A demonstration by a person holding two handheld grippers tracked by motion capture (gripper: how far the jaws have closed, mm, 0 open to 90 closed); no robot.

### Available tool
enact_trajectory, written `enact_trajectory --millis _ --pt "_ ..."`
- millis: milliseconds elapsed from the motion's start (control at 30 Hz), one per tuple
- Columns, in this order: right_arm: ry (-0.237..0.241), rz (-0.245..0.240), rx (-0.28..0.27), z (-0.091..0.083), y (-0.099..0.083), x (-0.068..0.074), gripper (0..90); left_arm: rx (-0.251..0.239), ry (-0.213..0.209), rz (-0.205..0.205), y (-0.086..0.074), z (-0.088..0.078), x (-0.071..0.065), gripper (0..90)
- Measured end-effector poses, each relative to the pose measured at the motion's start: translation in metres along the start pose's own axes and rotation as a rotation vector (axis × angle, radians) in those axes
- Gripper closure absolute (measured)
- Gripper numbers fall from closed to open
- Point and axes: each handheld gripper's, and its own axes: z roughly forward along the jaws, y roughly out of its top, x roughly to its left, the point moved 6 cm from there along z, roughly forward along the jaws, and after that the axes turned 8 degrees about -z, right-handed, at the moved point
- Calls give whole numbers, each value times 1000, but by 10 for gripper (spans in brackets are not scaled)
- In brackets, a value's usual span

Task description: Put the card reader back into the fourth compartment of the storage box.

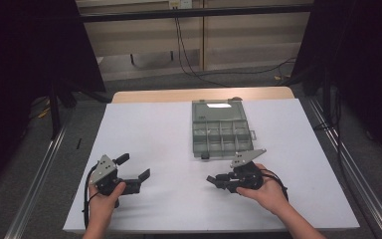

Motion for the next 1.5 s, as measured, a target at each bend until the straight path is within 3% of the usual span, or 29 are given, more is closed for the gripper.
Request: enact_trajectory --millis 633,1500 --pt "-7 -13 28 -3 11 -9 742 1 -3 6 0 0 0 32" --pt "-25 24 19 -15 26 -33 742 0 1 -1 0 0 0 32"
